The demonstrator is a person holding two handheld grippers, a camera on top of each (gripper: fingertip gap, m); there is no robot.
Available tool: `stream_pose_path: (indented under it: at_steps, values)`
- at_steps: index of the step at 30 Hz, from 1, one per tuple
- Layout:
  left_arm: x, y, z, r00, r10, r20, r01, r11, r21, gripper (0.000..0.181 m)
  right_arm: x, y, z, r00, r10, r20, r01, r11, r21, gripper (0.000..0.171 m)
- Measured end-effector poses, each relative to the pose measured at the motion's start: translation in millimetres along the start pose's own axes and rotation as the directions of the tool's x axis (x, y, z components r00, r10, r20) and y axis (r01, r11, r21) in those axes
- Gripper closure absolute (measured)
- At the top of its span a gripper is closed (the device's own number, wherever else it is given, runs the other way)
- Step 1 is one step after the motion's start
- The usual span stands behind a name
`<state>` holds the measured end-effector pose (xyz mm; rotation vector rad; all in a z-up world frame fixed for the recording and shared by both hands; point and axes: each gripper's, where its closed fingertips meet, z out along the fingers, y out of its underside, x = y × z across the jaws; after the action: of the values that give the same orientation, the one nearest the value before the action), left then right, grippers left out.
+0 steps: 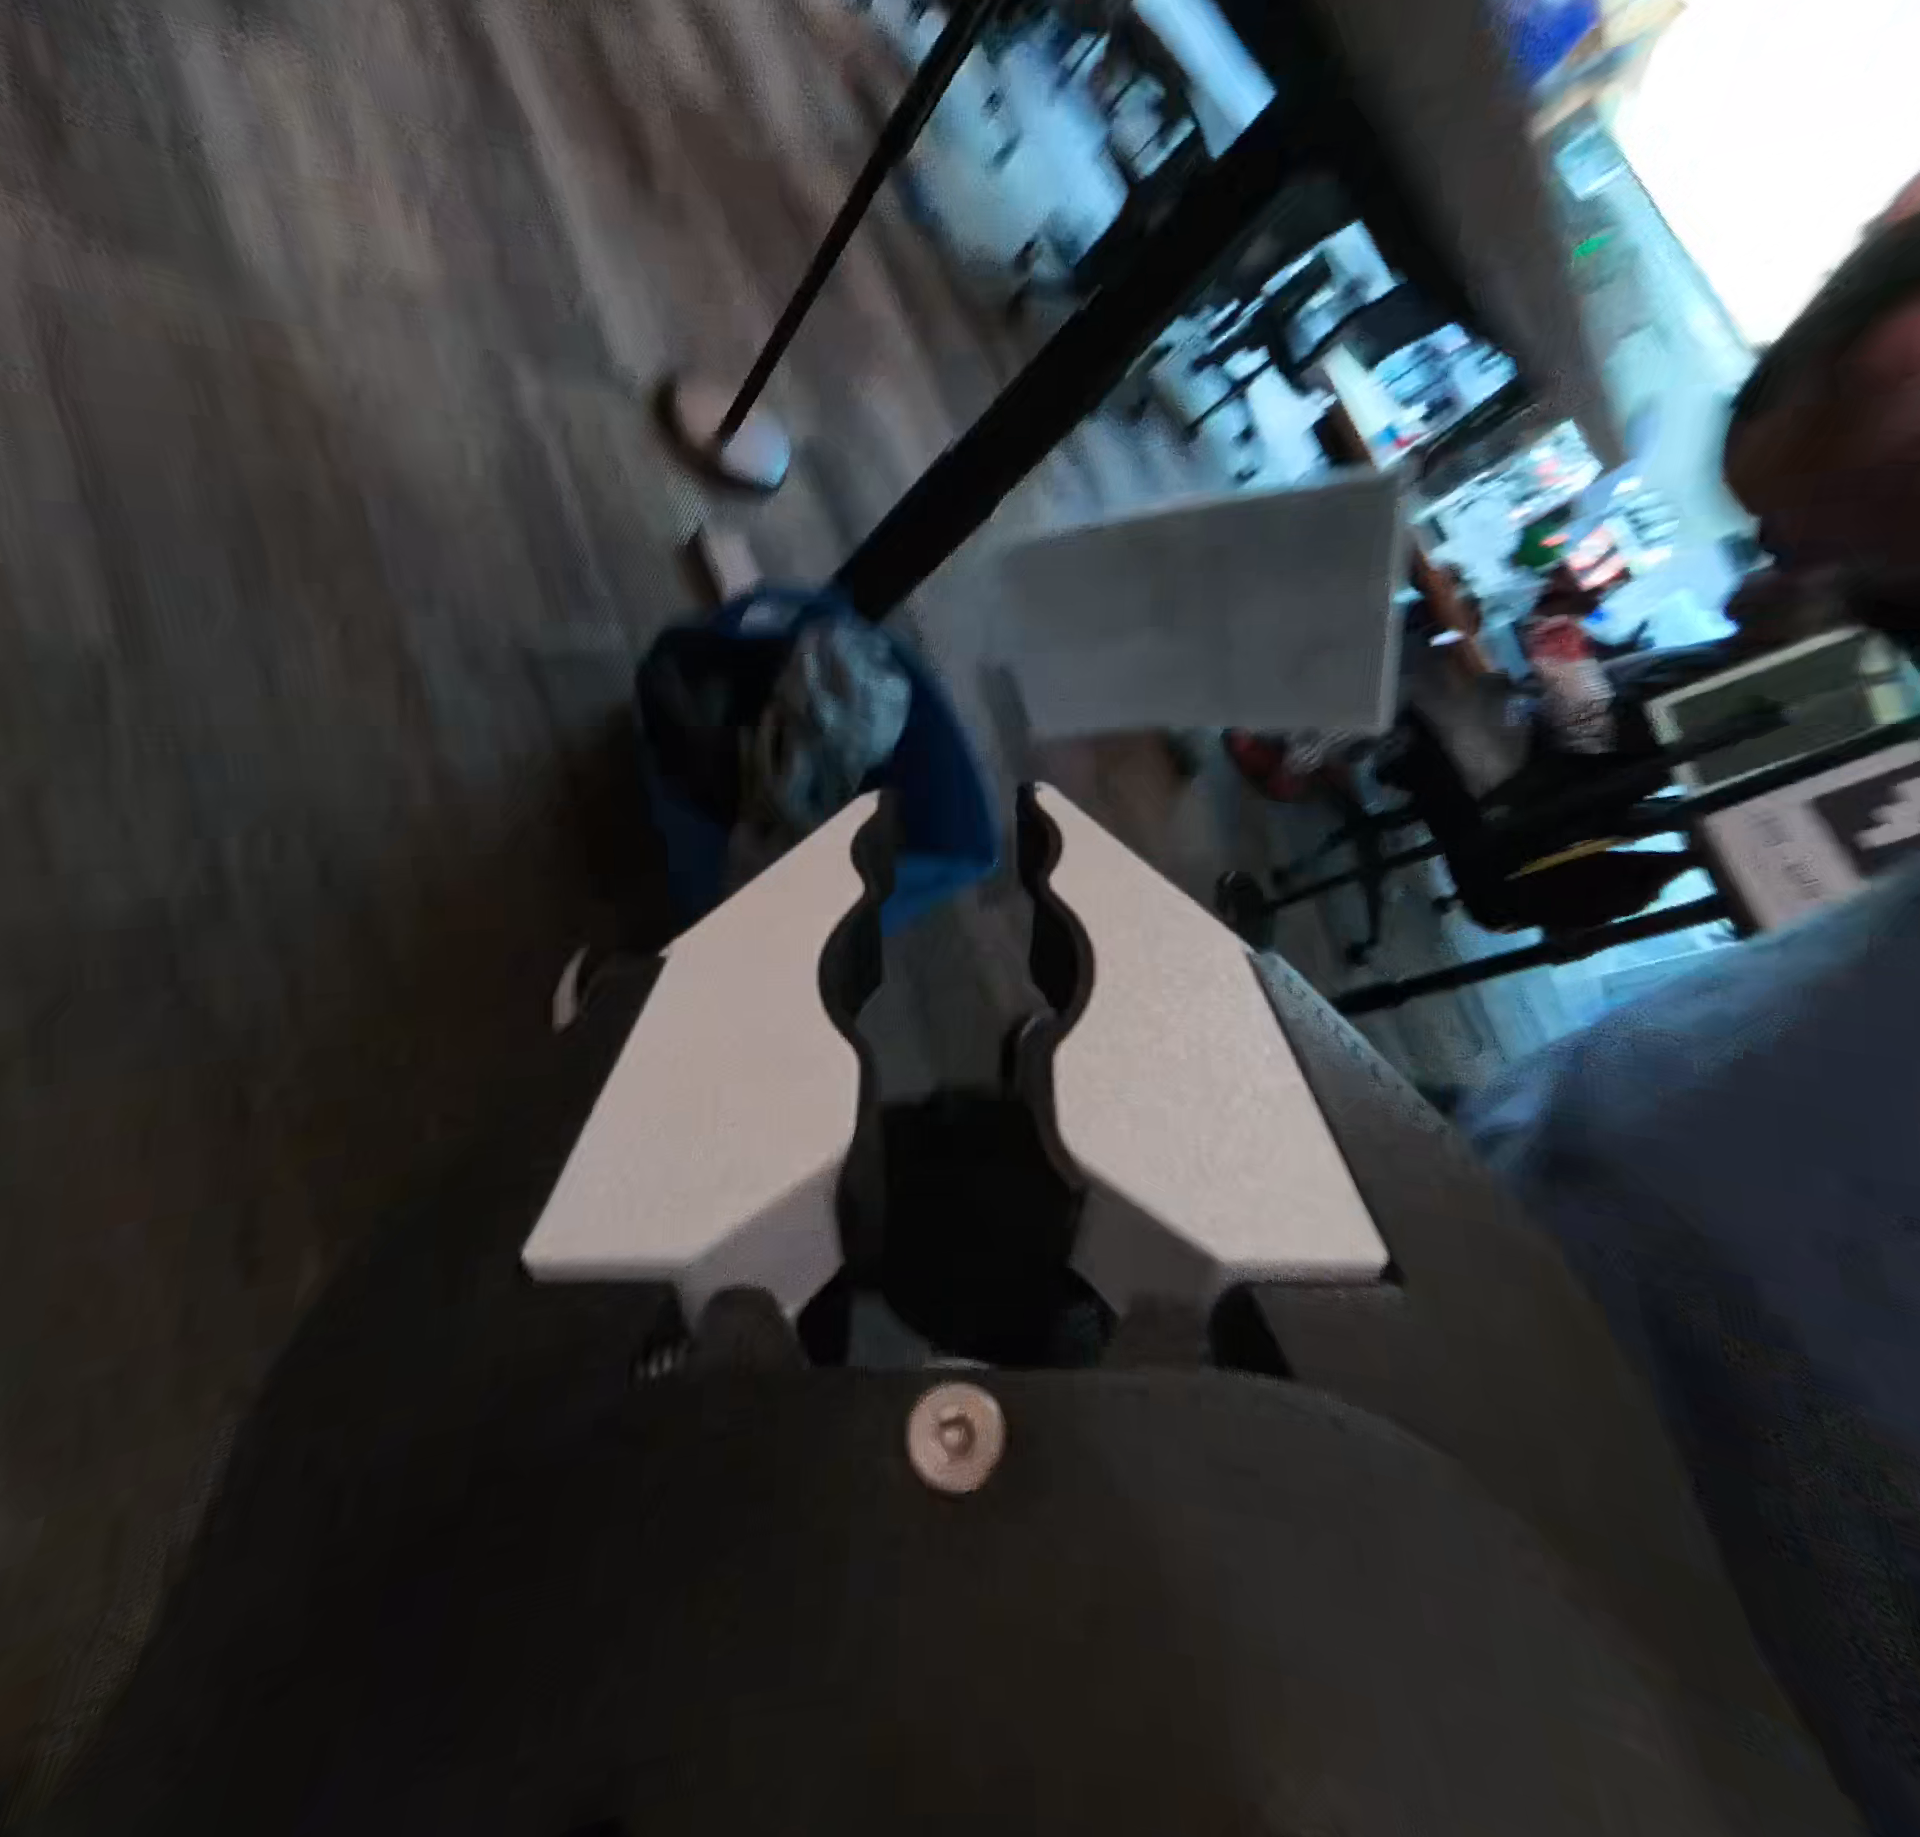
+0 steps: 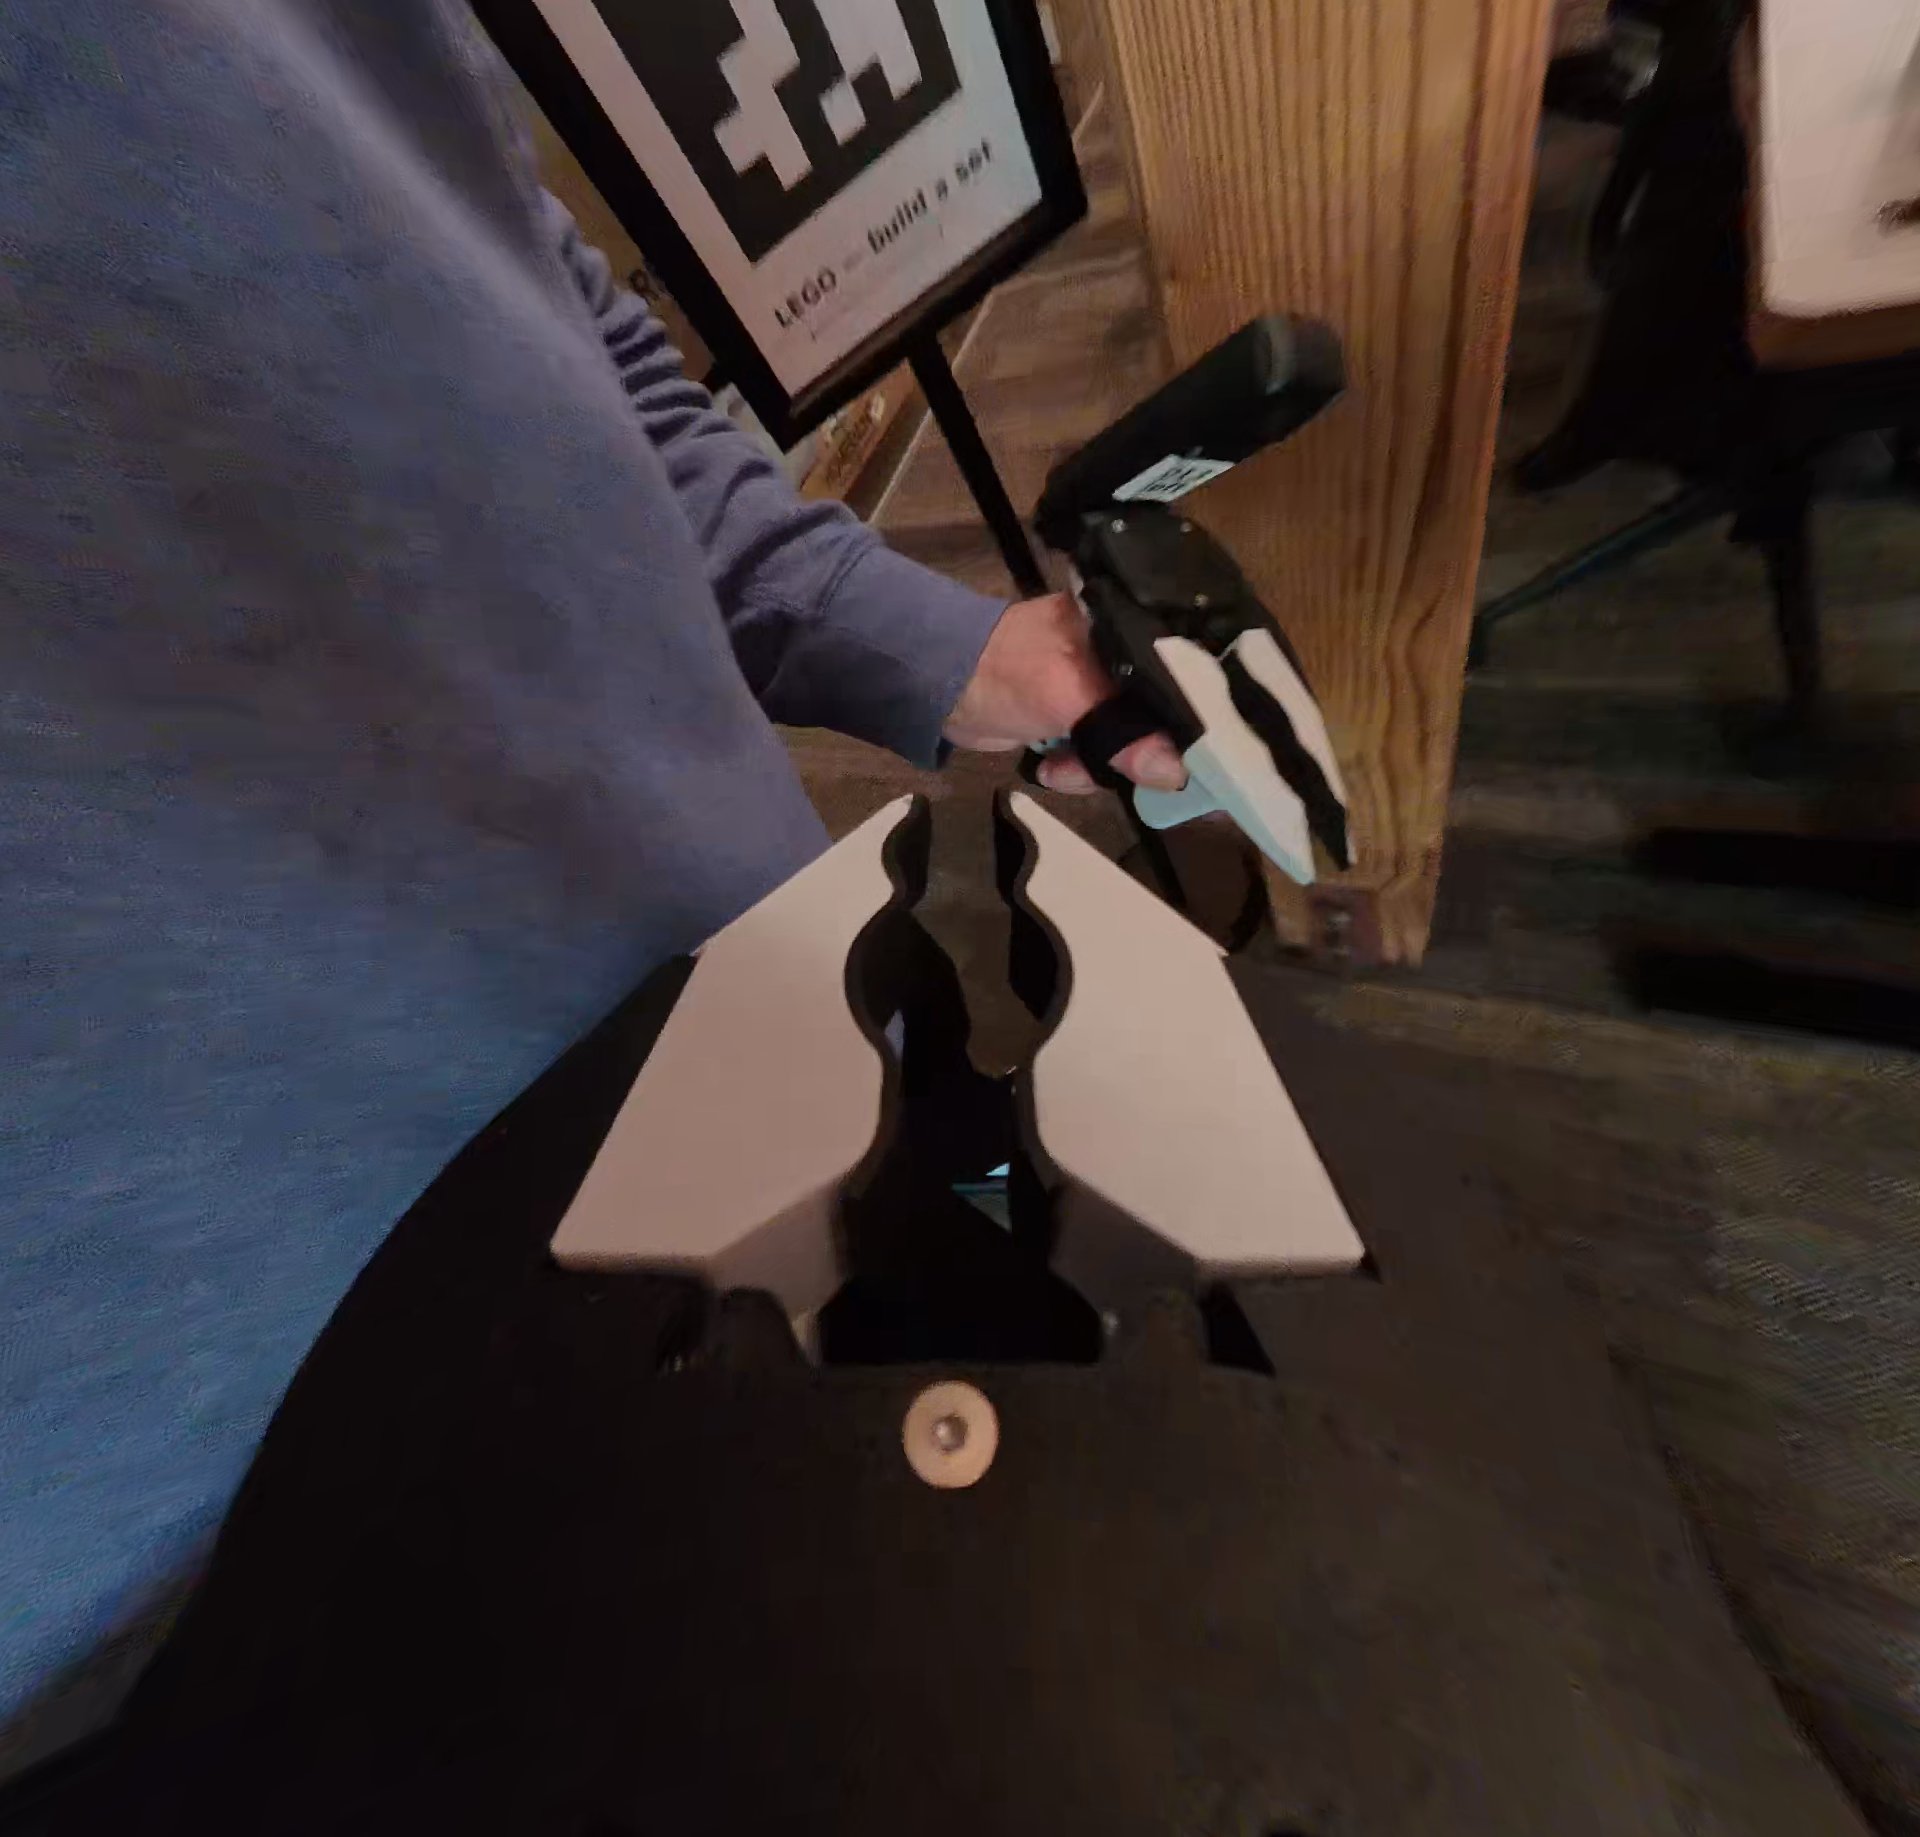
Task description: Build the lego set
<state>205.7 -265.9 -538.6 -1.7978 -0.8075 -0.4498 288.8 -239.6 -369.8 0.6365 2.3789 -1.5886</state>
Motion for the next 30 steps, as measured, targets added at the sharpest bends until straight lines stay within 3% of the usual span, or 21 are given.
stream_pose_path:
  at_steps: [3, 6, 10, 14, 16, 20, 23, 30]
  values:
    - [-37, 106, -17, 0.990, -0.104, 0.098, 0.118, 0.982, -0.147, 0.158, 13, 38, 46, 0.994, 0.089, -0.059, -0.094, 0.992, -0.087, 0.159]
    - [-45, 161, -33, 0.965, -0.204, 0.168, 0.229, 0.963, -0.145, 0.158, 35, 78, 88, 0.988, 0.152, -0.020, -0.153, 0.978, -0.141, 0.156]
    - [-57, 210, -50, 0.889, -0.329, 0.319, 0.359, 0.933, -0.039, 0.157, 72, 151, 150, 0.983, 0.157, 0.100, -0.130, 0.963, -0.237, 0.152]
    - [-63, 251, -48, 0.836, -0.420, 0.353, 0.431, 0.901, 0.049, 0.157, 132, 219, 224, 0.963, 0.248, 0.108, -0.214, 0.942, -0.260, 0.149]
    - [-73, 278, -44, 0.827, -0.431, 0.361, 0.447, 0.893, 0.041, 0.157, 158, 255, 269, 0.974, 0.213, 0.082, -0.180, 0.938, -0.297, 0.150]
    - [-99, 325, -48, 0.833, -0.410, 0.372, 0.448, 0.894, -0.018, 0.155, 208, 314, 368, 0.921, 0.387, 0.042, -0.367, 0.899, -0.238, 0.150]
    - [-112, 356, -66, 0.838, -0.388, 0.385, 0.447, 0.891, -0.074, 0.155, 247, 370, 439, 0.911, 0.412, -0.013, -0.403, 0.884, -0.238, 0.150]
    - [-131, 420, -114, 0.794, -0.445, 0.414, 0.526, 0.844, -0.102, 0.157, 322, 492, 571, 0.956, 0.250, -0.156, -0.286, 0.912, -0.295, 0.155]
